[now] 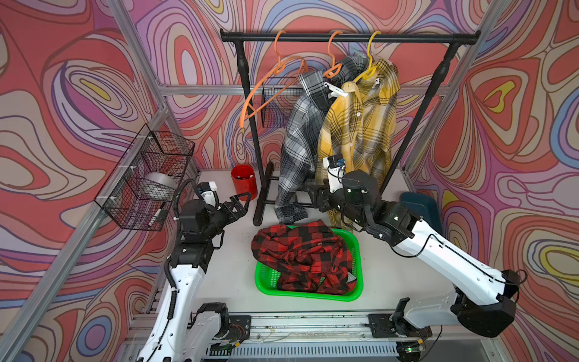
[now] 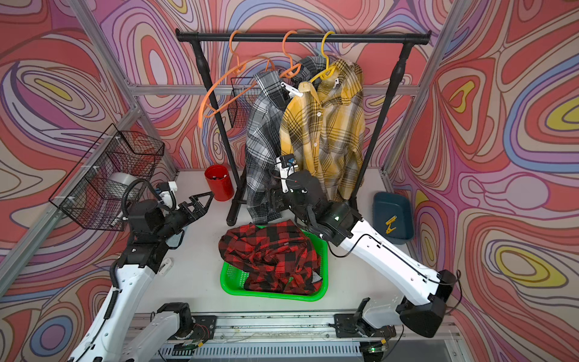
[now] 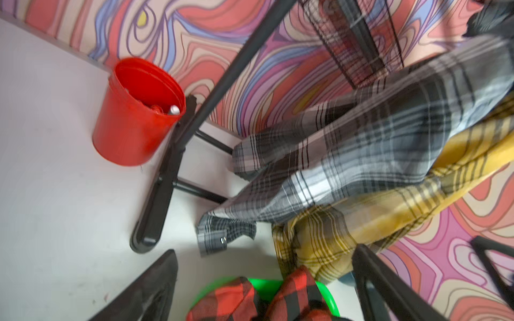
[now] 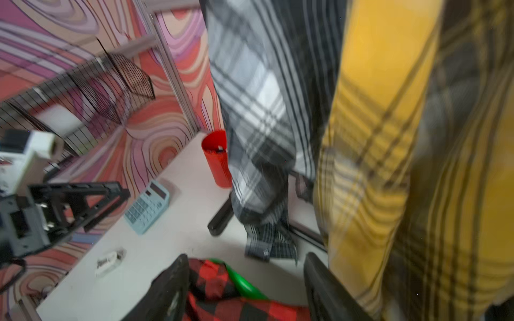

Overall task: Remove the clothespins securing long-sleeve shirts to the hanger
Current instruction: Adjust the long-sleeve shirt at the bin.

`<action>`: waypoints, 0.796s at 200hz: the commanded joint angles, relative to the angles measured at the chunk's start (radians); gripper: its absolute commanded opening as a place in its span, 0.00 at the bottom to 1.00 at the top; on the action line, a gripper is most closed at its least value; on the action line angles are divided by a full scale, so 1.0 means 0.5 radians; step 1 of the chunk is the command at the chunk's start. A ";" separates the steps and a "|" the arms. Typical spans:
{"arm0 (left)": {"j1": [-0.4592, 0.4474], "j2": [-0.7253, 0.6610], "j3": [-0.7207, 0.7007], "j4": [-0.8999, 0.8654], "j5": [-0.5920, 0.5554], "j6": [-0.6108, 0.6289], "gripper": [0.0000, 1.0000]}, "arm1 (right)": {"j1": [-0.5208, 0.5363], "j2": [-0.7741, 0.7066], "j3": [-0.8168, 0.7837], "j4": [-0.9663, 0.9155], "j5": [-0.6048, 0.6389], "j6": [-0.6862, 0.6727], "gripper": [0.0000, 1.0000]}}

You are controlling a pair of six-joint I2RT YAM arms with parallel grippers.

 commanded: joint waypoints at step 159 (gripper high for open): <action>-1.181 0.772 -0.410 0.162 -0.271 -0.251 0.90 | -0.150 0.754 -1.075 0.638 -0.637 0.855 0.61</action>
